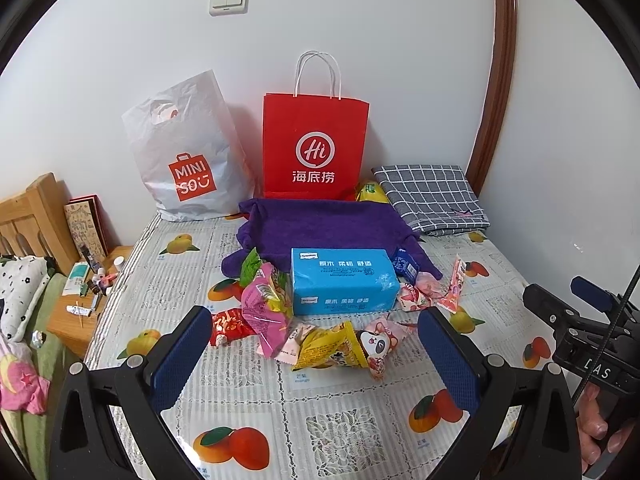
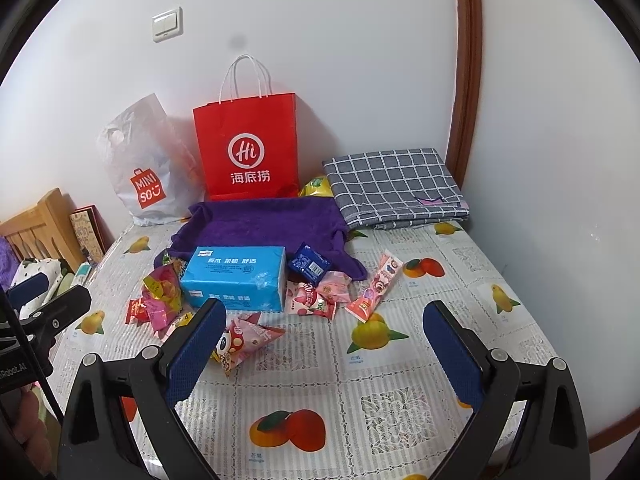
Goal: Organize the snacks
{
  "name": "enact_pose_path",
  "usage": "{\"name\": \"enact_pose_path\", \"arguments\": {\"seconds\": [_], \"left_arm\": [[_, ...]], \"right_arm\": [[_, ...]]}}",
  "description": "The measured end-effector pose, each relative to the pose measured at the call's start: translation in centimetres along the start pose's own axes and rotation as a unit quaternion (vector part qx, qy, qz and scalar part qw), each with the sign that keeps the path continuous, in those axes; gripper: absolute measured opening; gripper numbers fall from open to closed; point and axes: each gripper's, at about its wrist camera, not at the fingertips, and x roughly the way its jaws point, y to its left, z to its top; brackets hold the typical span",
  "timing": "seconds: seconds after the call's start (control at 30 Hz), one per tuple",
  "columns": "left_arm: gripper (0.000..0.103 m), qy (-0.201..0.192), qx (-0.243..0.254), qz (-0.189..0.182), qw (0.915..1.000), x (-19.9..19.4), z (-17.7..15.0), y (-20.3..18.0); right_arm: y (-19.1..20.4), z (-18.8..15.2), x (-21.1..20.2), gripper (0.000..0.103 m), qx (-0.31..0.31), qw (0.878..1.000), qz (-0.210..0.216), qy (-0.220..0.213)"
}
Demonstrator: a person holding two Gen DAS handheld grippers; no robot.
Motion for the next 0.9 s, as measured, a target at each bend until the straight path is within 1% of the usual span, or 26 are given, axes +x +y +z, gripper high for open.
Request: {"name": "enact_pose_path", "arguments": {"seconds": [0.9], "left_arm": [[0.103,-0.008,-0.001,-0.003,1.0000,-0.52,-0.27,0.03]], "right_arm": [[0.15,-0.14,-0.35,0.098,0.000,1.000,0.001,-0.004]]}}
